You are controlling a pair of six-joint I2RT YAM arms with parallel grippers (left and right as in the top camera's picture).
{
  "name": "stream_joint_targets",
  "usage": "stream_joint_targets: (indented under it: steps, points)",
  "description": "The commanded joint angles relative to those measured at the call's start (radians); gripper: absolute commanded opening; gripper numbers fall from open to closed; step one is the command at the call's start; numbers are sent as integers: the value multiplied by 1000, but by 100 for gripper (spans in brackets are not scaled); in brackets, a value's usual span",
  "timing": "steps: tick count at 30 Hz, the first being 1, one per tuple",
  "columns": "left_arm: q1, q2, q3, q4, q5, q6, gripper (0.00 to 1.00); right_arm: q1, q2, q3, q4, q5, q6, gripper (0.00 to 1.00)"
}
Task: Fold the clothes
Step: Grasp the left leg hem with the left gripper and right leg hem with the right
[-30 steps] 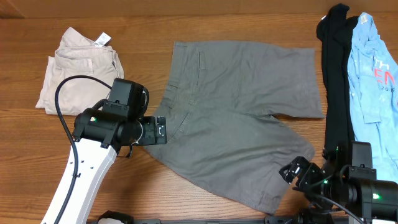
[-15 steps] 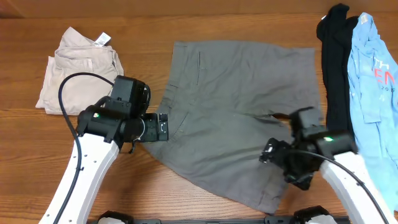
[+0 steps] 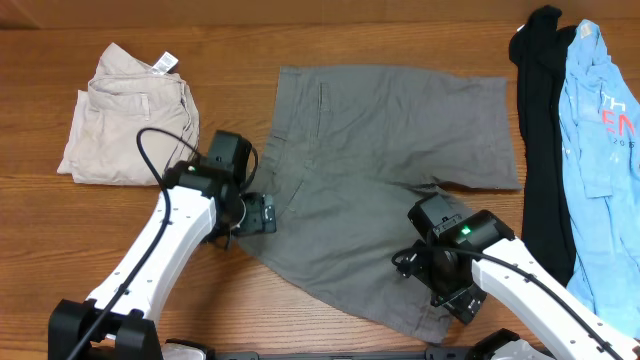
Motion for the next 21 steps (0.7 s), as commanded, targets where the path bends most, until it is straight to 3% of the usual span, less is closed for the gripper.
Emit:
stream_joint_targets:
  steps: [1, 8, 18, 20, 21]
  points:
    - [0, 9, -115, 95, -81, -221, 85, 6, -2, -43, 32, -17, 54, 100]
    - [1, 11, -247, 344, -98, -411, 73, 6, -2, -47, 47, -16, 55, 100]
    - [54, 171, -279, 483, -71, -430, 58, 6, -2, -47, 44, -21, 55, 97]
    - [79, 218, -279, 473, -71, -423, 35, 6, -2, -47, 43, -28, 55, 96]
    - [89, 233, -279, 472, -69, -422, 17, 6, -2, -47, 43, -29, 55, 95]
